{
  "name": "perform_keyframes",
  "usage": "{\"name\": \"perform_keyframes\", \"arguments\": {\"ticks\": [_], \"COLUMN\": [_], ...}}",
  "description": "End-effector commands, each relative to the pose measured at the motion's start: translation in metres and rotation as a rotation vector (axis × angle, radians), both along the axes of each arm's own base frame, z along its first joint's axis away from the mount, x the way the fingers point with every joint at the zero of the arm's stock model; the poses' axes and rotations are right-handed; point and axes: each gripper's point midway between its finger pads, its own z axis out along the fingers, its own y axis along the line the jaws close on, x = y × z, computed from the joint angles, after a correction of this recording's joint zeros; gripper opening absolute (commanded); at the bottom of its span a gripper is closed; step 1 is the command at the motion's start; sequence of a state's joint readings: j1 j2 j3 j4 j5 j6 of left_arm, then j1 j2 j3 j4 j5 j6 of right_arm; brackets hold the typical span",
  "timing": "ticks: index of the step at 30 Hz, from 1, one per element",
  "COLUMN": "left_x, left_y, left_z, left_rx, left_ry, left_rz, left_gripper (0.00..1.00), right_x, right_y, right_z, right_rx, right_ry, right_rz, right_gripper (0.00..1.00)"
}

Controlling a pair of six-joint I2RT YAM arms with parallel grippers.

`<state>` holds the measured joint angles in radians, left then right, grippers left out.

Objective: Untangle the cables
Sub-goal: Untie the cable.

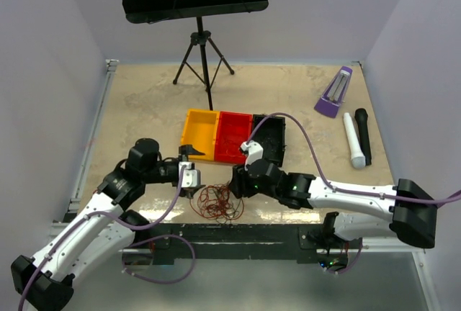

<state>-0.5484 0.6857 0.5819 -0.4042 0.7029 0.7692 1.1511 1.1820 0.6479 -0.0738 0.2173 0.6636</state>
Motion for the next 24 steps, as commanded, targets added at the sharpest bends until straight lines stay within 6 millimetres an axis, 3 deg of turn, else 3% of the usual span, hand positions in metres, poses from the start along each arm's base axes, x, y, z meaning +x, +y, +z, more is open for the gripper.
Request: {"name": "perform_keyframes", "arguments": {"ticks": [1, 4, 12, 14, 16, 18, 20, 24], "left_x": [0.007, 0.009, 0.006, 0.007, 0.007, 0.006, 0.005, 0.004], "left_y": [-0.005, -0.001, 0.002, 0.002, 0.002, 0.001, -0.001, -0.007], "left_z": [0.038, 0.046, 0.058, 0.060, 0.062, 0.062, 0.064, 0.078], "left_rx": [-0.060, -0.054, -0.065, -0.067, -0.069, -0.075, -0.087, -0.148], "left_ry": [-0.090, -0.136, -0.164, -0.181, -0.186, -0.175, -0.172, -0.163], "left_rz": [0.000, 0.017, 0.014, 0.016, 0.016, 0.011, 0.005, 0.003], "left_gripper": [1.00, 1.00, 1.00, 1.00, 1.00, 1.00, 1.00, 1.00], "right_x": [-0.006, -0.008, -0.007, -0.006, -0.004, -0.001, 0.000, -0.002], "right_y": [0.000, -0.002, 0.010, 0.011, 0.011, 0.011, 0.011, 0.014], "right_z": [-0.015, -0.035, -0.046, -0.047, -0.044, -0.037, -0.020, 0.052], "right_rx": [0.009, -0.052, -0.065, -0.066, -0.060, -0.056, -0.041, 0.076], "right_ry": [0.065, 0.085, 0.085, 0.082, 0.076, 0.065, 0.043, -0.046], "right_rz": [-0.033, -0.061, -0.038, -0.042, -0.053, -0.061, -0.061, -0.012], "right_gripper": [0.51, 0.50, 0.43, 0.34, 0.16, 0.01, 0.00, 0.00]}}
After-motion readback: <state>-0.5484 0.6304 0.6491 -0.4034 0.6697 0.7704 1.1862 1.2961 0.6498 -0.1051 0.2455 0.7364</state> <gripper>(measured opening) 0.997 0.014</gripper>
